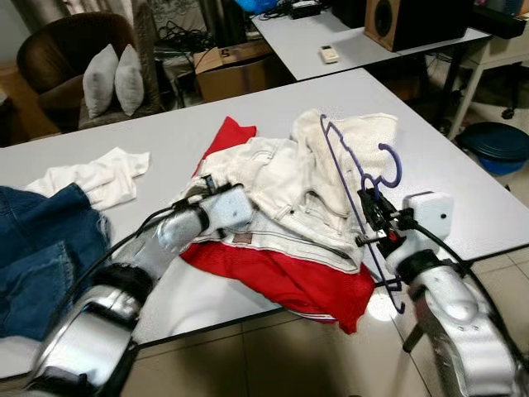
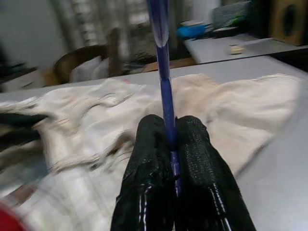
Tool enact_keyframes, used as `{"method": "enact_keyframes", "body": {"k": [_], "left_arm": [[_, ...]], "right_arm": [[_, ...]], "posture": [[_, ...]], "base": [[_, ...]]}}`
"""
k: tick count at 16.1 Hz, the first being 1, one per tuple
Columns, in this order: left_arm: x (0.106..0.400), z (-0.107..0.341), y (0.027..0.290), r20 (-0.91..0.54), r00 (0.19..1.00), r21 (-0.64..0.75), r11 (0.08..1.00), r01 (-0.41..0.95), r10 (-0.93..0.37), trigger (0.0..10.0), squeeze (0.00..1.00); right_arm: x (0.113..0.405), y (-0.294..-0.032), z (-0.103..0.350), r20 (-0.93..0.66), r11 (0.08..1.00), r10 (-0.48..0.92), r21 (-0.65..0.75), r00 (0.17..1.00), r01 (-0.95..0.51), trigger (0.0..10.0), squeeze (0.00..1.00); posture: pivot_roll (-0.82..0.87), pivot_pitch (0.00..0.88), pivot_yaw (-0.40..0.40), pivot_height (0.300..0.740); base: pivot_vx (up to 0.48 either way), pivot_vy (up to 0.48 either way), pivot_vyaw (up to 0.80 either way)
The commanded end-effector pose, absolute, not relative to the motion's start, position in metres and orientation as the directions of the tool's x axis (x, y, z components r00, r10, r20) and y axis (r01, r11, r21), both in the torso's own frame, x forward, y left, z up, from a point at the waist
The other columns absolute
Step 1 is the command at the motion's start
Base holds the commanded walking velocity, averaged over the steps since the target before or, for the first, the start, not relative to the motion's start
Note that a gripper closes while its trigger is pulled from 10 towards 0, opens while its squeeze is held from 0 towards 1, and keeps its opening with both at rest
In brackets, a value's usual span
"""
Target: Hang hanger
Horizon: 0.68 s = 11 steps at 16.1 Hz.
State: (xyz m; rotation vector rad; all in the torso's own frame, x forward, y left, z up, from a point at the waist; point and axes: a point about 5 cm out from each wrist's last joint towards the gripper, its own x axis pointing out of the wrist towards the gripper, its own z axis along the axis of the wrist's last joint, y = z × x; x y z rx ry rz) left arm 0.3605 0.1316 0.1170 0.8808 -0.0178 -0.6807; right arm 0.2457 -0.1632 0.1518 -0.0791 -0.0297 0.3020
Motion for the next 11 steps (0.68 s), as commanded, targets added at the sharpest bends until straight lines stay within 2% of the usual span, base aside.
{"method": "enact_keyframes", "body": {"k": [1, 4, 8, 11], "left_arm": [[0.368, 0.126, 0.137, -0.255, 0.806, 0.687, 0.486, 0.540, -0.535, 0.0, 0.00], [0.392, 0.166, 0.121, -0.190, 0.830, 0.574, 0.627, 0.527, -0.524, 0.0, 0.00], [0.412, 0.220, 0.112, -0.064, 0.874, 0.472, 0.757, 0.451, -0.481, 0.0, 0.00], [0.415, 0.236, 0.107, -0.027, 0.875, 0.451, 0.775, 0.442, -0.484, 0.0, 0.00]], "right_arm": [[0.242, -0.163, 0.157, 0.030, 0.941, 0.334, -0.062, 0.942, -0.332, 10.0, 0.00], [0.221, -0.182, 0.178, 0.018, 0.866, 0.495, -0.084, 0.869, -0.492, 10.0, 0.00], [0.182, -0.198, 0.197, -0.059, 0.756, 0.645, -0.096, 0.762, -0.647, 10.0, 0.00], [0.169, -0.201, 0.194, -0.153, 0.723, 0.673, -0.069, 0.723, -0.687, 10.0, 0.00]], "posture": [[-0.14, 0.000, 0.166, 0.740], [-0.14, 0.000, 0.165, 0.740], [-0.16, 0.000, 0.185, 0.740], [-0.17, 0.000, 0.195, 0.740]], "base": [[0.000, 0.000, 0.00], [0.000, 0.000, 0.00], [0.000, 0.000, 0.00], [0.000, 0.000, 0.00]]}}
